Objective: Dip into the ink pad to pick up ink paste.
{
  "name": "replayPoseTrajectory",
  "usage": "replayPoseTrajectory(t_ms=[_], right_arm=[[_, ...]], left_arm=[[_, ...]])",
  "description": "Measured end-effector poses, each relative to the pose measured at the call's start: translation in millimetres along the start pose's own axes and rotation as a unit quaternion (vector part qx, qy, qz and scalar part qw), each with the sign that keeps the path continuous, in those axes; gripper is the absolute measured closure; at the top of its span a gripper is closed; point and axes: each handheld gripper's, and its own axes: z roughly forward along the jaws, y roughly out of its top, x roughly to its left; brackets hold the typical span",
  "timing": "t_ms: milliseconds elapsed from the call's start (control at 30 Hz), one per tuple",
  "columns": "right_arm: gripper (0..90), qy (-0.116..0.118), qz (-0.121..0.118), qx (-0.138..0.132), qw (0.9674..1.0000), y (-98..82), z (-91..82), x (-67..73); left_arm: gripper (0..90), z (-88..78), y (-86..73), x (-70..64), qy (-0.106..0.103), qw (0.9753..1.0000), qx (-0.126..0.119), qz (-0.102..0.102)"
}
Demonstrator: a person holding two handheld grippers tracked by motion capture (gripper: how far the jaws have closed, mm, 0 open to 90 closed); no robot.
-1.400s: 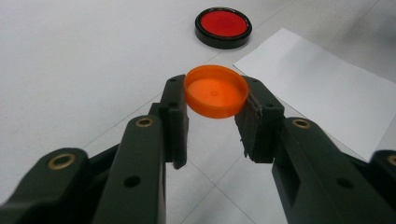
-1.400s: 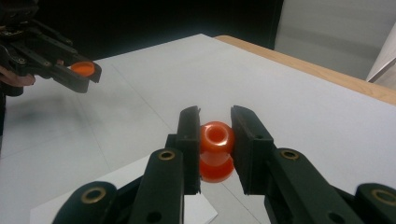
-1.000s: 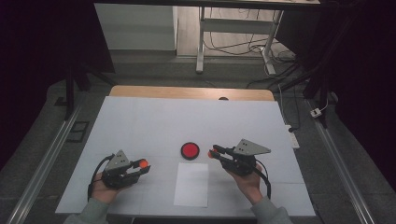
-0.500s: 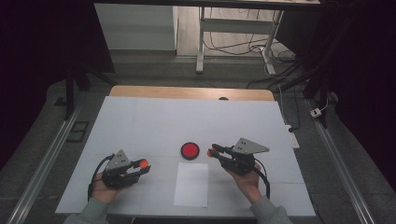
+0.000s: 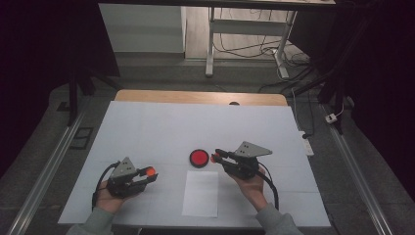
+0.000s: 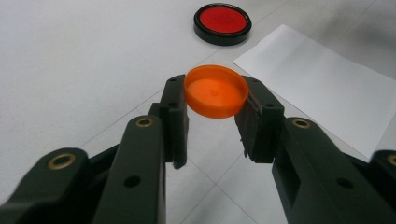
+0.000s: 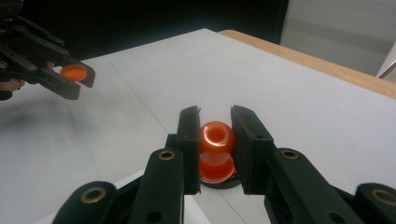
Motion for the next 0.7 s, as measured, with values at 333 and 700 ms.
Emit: replayPoseTrajectory(t_ms=[333, 700], right_arm=[[72.7, 0.005, 0.010, 0.011, 0.9999, -1.3, 19.7, -3.0], [72.7, 0.005, 0.015, 0.020, 0.9997, -2.5, 33.3, -7.9]], left_arm=[[64.7, 0.6, 0.0, -0.2, -0.002, 1.0000, 0.003, 0.001], [64.7, -0.2, 0.0, 0.9, -0.001, 1.0000, 0.000, -0.003]])
